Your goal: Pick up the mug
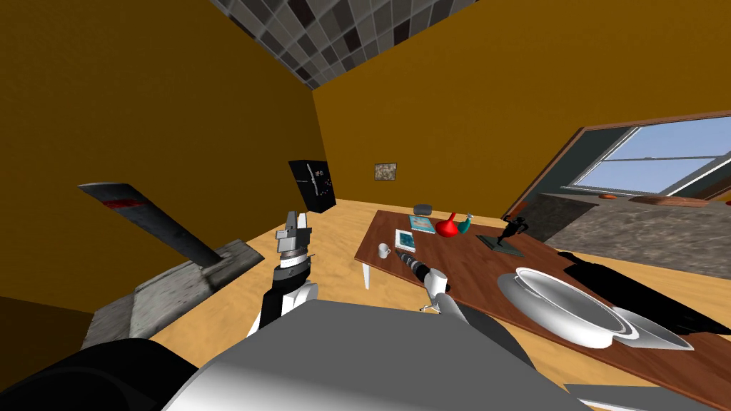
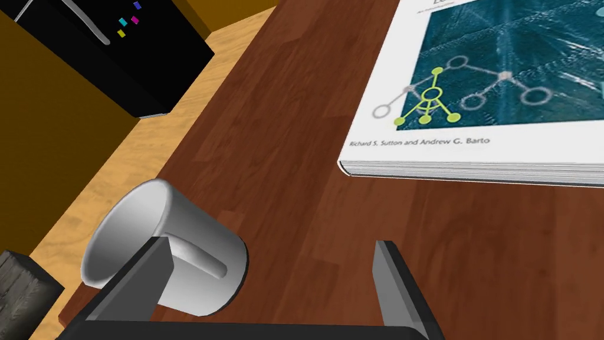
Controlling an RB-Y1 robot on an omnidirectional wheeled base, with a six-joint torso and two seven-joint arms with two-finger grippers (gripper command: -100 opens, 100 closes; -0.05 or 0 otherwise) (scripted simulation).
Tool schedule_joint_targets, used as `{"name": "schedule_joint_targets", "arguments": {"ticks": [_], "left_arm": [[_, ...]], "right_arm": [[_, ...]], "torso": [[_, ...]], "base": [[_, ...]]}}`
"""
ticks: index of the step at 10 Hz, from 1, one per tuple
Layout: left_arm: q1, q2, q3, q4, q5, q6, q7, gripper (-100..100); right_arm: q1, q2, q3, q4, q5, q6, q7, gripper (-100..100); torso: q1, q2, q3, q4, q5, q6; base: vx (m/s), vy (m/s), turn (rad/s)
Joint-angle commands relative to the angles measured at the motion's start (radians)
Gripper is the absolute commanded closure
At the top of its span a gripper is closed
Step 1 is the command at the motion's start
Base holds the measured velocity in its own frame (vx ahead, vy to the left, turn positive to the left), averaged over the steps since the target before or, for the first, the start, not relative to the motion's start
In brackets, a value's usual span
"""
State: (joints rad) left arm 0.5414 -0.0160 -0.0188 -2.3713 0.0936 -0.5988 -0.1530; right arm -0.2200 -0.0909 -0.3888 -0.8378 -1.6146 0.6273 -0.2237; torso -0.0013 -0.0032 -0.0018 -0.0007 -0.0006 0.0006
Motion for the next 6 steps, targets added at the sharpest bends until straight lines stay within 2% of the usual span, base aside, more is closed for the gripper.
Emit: {"name": "schedule_joint_targets", "arguments": {"ticks": [1,4,6], "left_arm": [[0.000,0.000,0.000,0.000,0.000,0.000,0.000,0],[0.000,0.000,0.000,0.000,0.000,0.000,0.000,0],[0.000,0.000,0.000,0.000,0.000,0.000,0.000,0]], "right_arm": [[-0.022,0.007,-0.016,0.042,-0.029,0.018,0.016,-100],[-0.059,0.061,-0.038,0.115,-0.086,0.061,0.014,-100],[-0.068,0.079,-0.043,0.132,-0.097,0.070,0.014,-100]], "torso": [[0.000,0.000,0.000,0.000,0.000,0.000],[0.001,-0.001,-0.001,0.000,0.000,0.000],[0.002,-0.002,-0.001,0.000,0.000,0.000]], "base": [[0.017,-0.031,0.015],[0.029,-0.023,0.024],[0.035,-0.013,0.015]]}}
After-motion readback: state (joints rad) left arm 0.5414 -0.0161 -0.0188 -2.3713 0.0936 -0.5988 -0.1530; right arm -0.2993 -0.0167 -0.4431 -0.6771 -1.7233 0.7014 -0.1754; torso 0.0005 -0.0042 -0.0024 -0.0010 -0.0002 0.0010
